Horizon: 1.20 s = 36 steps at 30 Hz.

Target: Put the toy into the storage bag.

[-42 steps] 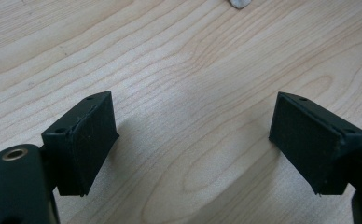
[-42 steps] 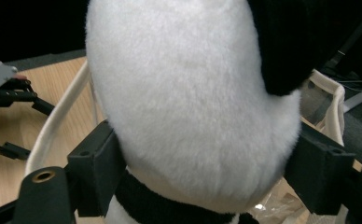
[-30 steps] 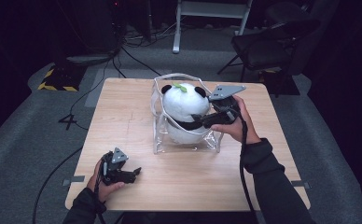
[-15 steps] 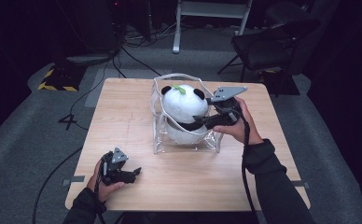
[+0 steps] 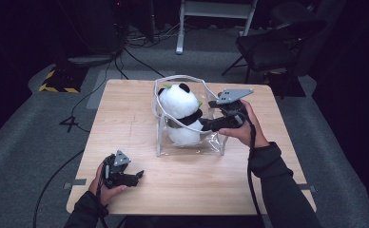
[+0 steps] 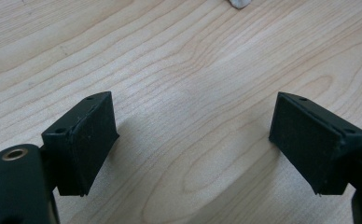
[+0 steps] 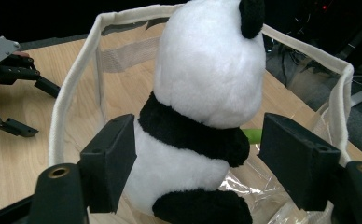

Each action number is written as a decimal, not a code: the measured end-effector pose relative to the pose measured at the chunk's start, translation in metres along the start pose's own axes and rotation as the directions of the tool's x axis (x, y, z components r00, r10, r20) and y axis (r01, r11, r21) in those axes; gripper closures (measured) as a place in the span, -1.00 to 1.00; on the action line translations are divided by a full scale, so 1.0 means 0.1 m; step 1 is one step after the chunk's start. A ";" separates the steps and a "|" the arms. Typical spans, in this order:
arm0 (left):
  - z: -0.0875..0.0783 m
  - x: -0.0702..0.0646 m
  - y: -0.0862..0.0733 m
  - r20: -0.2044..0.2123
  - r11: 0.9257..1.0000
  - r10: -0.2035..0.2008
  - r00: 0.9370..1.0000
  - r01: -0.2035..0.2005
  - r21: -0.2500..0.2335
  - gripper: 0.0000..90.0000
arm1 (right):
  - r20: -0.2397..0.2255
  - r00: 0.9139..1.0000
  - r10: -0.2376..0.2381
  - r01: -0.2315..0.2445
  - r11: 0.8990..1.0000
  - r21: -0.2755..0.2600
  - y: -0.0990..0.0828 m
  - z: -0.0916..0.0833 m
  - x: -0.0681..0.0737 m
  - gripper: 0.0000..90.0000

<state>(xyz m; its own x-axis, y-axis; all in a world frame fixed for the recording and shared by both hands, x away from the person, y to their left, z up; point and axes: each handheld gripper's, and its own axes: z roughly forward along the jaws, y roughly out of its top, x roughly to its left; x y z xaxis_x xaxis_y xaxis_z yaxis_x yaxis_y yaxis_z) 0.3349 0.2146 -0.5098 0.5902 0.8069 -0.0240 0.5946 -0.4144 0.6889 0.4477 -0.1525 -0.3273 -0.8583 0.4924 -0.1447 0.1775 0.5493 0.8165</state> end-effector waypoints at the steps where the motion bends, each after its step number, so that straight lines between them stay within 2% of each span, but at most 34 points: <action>1: 0.00 0.00 0.00 0.000 1.000 0.000 1.000 0.000 0.000 -0.67 | -0.002 1.000 0.000 0.000 1.000 -0.001 0.00 0.00 0.00 -0.39; 14: 0.00 0.00 0.00 0.000 1.000 0.000 1.000 0.000 0.000 -0.67 | 0.007 1.000 0.001 -0.001 1.000 -0.009 0.01 -0.01 0.01 -0.42; 21: 0.00 0.00 0.00 0.000 1.000 0.000 1.000 0.000 0.000 -0.67 | 0.029 1.000 0.004 -0.003 0.999 -0.033 0.01 -0.07 -0.02 -0.46; 23: 0.00 0.00 0.00 0.000 1.000 0.000 1.000 0.000 0.000 -0.67 | 0.058 0.998 0.004 -0.002 1.000 -0.027 0.02 -0.08 -0.02 -0.47; 36: 0.00 0.00 0.00 0.000 1.000 0.000 1.000 0.000 0.000 -0.67 | 0.086 0.996 -0.007 0.012 0.999 -0.051 -0.01 -0.22 -0.03 -0.56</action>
<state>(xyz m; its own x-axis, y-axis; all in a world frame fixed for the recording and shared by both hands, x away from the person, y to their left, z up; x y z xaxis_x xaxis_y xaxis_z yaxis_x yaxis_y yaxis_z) 0.3349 0.2146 -0.5097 0.5904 0.8067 -0.0242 0.5946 -0.4145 0.6890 0.4390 -0.1693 -0.3156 -0.8150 0.5446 -0.1981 0.1427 0.5199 0.8423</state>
